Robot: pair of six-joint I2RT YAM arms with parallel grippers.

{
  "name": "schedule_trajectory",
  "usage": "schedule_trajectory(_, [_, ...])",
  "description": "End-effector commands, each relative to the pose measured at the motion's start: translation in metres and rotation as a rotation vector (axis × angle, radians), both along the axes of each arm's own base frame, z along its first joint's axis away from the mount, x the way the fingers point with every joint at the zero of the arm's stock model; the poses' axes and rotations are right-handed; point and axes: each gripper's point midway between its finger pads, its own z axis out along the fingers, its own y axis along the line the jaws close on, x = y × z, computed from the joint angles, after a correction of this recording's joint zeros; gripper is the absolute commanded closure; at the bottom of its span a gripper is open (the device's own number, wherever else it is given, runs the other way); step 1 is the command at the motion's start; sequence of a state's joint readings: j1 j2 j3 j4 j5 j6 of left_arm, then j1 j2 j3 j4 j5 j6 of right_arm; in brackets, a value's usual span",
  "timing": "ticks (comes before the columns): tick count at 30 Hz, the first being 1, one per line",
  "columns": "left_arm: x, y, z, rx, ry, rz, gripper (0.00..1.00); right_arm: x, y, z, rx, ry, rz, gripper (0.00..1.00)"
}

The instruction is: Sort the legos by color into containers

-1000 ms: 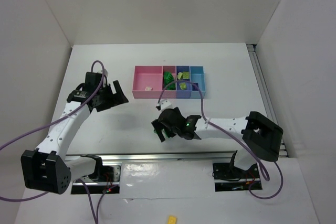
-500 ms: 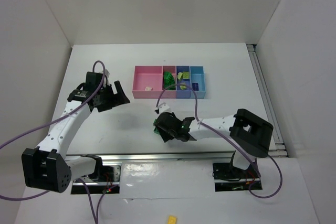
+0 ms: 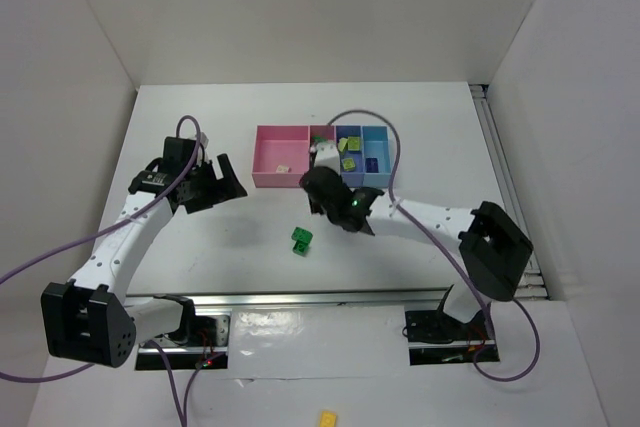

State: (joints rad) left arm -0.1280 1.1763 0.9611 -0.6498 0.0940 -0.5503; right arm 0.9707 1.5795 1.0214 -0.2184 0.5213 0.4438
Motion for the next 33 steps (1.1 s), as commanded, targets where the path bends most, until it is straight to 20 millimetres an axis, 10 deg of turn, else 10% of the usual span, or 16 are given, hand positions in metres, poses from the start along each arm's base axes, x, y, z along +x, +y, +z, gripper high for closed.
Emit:
schedule_trajectory(1, [0.005,0.004,0.011,0.019,-0.061,0.003,0.04,0.069,-0.010,0.042,0.038,-0.101,-0.106,0.85])
schedule_trajectory(12, [0.009,0.003,0.007,0.024,-0.036,-0.007,0.05,0.187,-0.020,0.044,0.056,-0.119,-0.184,0.78])
schedule_trajectory(15, [0.006,-0.007,0.009,-0.011,-0.031,-0.032,0.05,0.206,-0.017,0.044,0.080,-0.108,-0.166,0.61])
schedule_trajectory(17, [0.004,-0.006,0.008,-0.012,-0.031,-0.032,0.05,0.210,-0.014,0.049,0.080,-0.121,-0.160,0.29])
schedule_trajectory(19, [0.004,-0.006,0.008,-0.012,-0.031,-0.032,0.05,0.206,-0.012,0.055,0.071,-0.130,-0.153,0.21])
schedule_trajectory(23, [0.004,-0.006,0.008,-0.012,-0.031,-0.032,0.05,0.186,-0.019,0.093,0.113,-0.212,-0.165,0.21])
schedule_trajectory(27, [0.004,-0.005,0.007,-0.004,-0.032,-0.027,0.05,0.154,-0.016,0.096,0.130,-0.241,-0.123,0.32])
schedule_trajectory(33, [0.005,-0.002,0.007,0.010,-0.034,-0.016,0.05,0.160,-0.001,0.075,0.109,-0.181,-0.085,0.47])
